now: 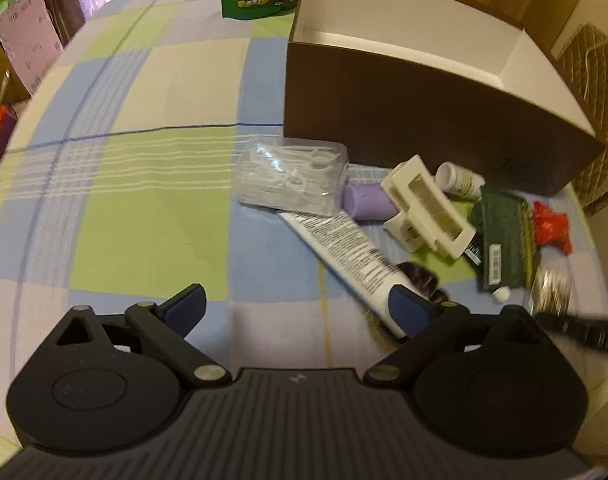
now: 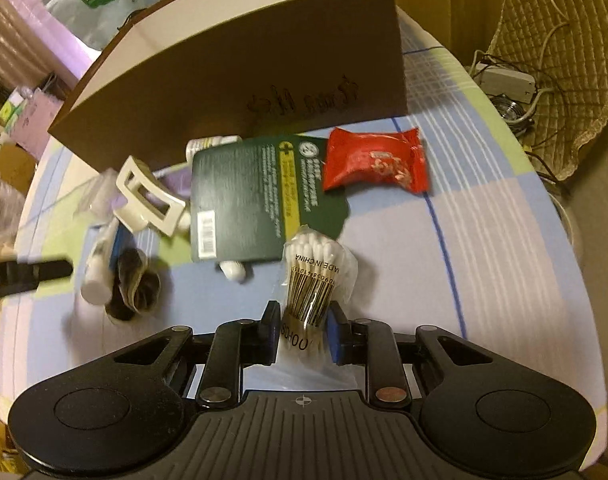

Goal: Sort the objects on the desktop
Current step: 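Grasp the white toothpaste tube with the left gripper while the right grasps the cotton swab bag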

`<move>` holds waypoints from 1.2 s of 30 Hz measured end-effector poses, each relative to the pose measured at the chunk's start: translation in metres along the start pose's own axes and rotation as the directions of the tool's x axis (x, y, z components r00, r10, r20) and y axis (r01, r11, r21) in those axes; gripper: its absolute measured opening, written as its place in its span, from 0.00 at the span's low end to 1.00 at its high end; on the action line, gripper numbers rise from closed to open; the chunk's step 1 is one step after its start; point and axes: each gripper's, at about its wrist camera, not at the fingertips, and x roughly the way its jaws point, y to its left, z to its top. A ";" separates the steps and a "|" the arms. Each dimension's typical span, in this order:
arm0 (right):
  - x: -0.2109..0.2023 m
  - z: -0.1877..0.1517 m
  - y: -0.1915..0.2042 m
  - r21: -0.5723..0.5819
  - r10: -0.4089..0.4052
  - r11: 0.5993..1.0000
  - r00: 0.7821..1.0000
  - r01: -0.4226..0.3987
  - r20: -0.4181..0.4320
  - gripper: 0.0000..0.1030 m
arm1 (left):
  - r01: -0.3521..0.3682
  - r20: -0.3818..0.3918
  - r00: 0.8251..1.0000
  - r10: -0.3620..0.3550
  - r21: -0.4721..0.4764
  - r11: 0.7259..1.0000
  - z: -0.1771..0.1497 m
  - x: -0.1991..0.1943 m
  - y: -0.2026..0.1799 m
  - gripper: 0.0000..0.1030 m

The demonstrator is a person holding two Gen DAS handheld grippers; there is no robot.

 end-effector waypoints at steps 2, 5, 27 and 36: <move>-0.003 -0.002 -0.003 -0.001 -0.017 1.000 1.000 0.017 0.008 0.26 | 0.026 -0.001 1.000 -0.026 -0.034 0.999 0.006 0.005 -0.001 0.93; -0.008 -0.003 -0.009 -0.006 -0.040 0.999 0.999 0.040 0.023 0.26 | 0.047 -0.002 0.999 -0.048 -0.066 0.997 0.016 0.016 -0.005 0.93; -0.003 -0.001 -0.004 -0.227 -0.044 0.973 0.999 0.039 -0.015 0.82 | 0.059 -0.049 0.997 -0.058 0.011 0.998 -0.025 0.022 0.019 0.45; -0.001 -0.011 -0.001 -0.319 -0.032 0.948 0.999 0.023 -0.022 0.81 | -0.020 -0.037 0.999 0.027 0.184 0.983 -0.041 0.031 0.001 0.37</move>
